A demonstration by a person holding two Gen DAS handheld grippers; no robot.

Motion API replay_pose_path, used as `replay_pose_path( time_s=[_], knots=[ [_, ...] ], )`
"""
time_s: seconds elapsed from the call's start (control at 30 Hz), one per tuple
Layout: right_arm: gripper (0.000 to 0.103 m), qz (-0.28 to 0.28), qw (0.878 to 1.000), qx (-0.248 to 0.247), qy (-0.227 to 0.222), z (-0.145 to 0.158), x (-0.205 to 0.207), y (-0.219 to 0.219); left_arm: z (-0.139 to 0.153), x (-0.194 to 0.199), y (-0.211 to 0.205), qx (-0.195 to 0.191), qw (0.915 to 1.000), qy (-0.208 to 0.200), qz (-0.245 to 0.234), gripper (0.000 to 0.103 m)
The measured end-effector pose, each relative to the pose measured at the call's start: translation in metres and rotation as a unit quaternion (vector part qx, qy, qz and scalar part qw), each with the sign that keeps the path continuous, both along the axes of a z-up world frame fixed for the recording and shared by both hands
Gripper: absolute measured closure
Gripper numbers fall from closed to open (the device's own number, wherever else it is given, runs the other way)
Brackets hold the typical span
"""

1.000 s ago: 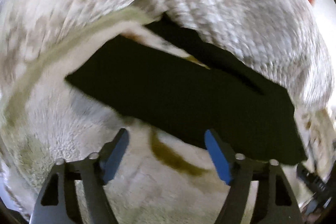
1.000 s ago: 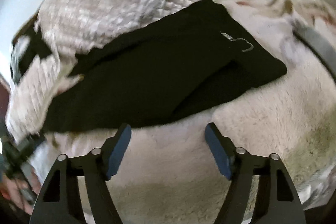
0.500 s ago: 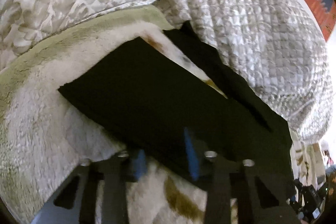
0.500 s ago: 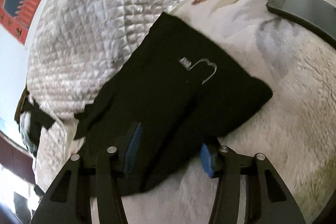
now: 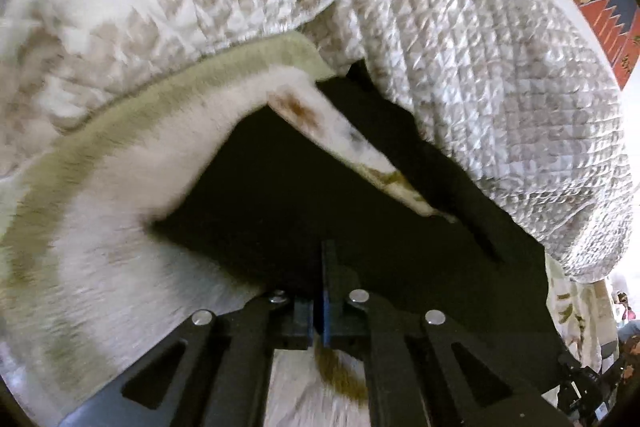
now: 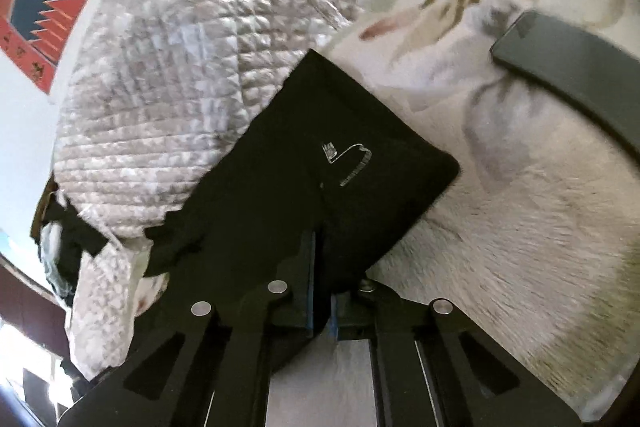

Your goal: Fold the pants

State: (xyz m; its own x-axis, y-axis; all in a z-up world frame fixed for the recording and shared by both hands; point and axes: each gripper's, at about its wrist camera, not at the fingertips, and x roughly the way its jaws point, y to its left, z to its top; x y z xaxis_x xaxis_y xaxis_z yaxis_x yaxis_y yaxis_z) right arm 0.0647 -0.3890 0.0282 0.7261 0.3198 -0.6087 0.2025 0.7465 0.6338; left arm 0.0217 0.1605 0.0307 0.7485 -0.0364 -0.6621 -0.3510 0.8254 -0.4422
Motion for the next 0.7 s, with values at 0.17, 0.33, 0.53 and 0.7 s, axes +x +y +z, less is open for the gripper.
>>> replay_pose_path(
  time_s=[0.17, 0.33, 0.53, 0.7],
  knots=[
    [0.1, 0.014, 1.0, 0.017, 0.008, 0.016, -0.041, -0.007, 0.013, -0.047, 0.007, -0.001, 1.0, -0.005, 0.001, 0.099],
    [0.102, 0.007, 0.999, 0.011, 0.035, 0.005, -0.076, -0.013, -0.003, -0.084, 0.003, 0.011, 0.9997, 0.023, -0.004, 0.099],
    [0.101, 0.006, 0.998, 0.01, 0.06, -0.01, -0.087, -0.014, -0.013, -0.095, -0.003, 0.019, 0.999, 0.037, -0.015, 0.099],
    [0.097, 0.002, 0.998, 0.003, 0.058, -0.001, -0.091, -0.015, -0.002, -0.101, 0.004, 0.052, 0.9981, 0.031, 0.009, 0.094]
  ],
)
